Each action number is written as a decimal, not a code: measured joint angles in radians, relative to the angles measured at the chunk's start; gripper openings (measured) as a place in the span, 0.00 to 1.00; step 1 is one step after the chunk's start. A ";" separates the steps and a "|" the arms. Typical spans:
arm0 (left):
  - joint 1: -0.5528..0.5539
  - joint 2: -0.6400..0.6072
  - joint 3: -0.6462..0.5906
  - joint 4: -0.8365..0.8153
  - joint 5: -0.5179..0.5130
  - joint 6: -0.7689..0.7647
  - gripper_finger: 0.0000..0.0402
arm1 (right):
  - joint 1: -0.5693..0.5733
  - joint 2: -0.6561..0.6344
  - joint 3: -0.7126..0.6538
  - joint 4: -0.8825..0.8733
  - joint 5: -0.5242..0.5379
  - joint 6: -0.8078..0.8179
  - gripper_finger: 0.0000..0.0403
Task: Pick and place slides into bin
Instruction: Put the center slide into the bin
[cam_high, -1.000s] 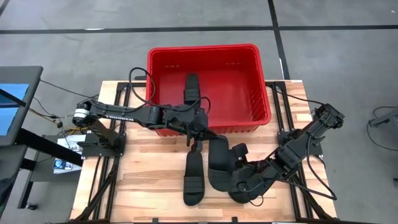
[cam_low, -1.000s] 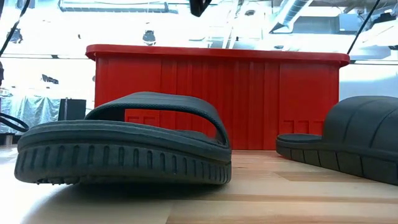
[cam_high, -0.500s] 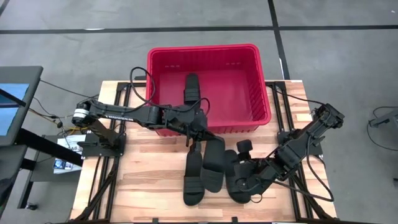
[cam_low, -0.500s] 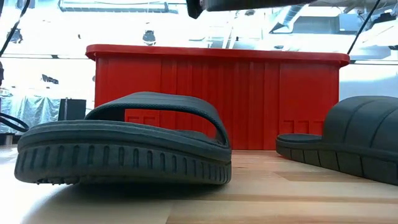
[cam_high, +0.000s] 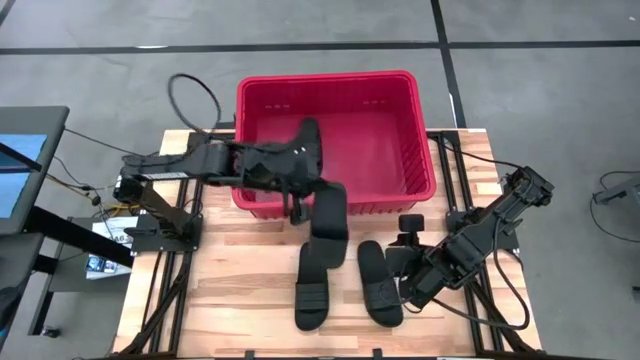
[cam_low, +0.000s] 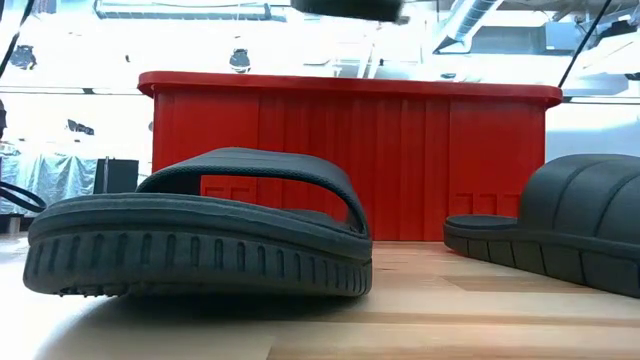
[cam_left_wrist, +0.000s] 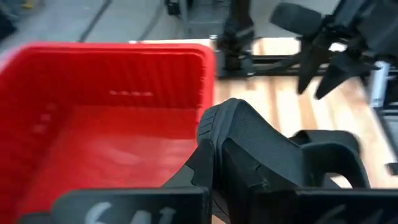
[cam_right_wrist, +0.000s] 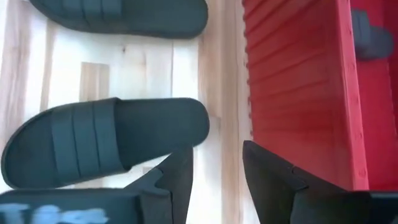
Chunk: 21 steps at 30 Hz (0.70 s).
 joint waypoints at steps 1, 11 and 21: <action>0.001 0.000 0.026 -0.033 -0.022 0.012 0.00 | 0.003 0.000 0.000 -0.010 0.003 0.010 0.32; 0.119 -0.023 0.106 -0.243 -0.101 0.120 0.00 | 0.087 0.000 0.000 -0.103 0.142 0.167 0.33; 0.392 -0.065 0.106 -0.252 0.032 0.220 0.00 | 0.161 0.000 -0.007 -0.187 0.262 0.377 0.33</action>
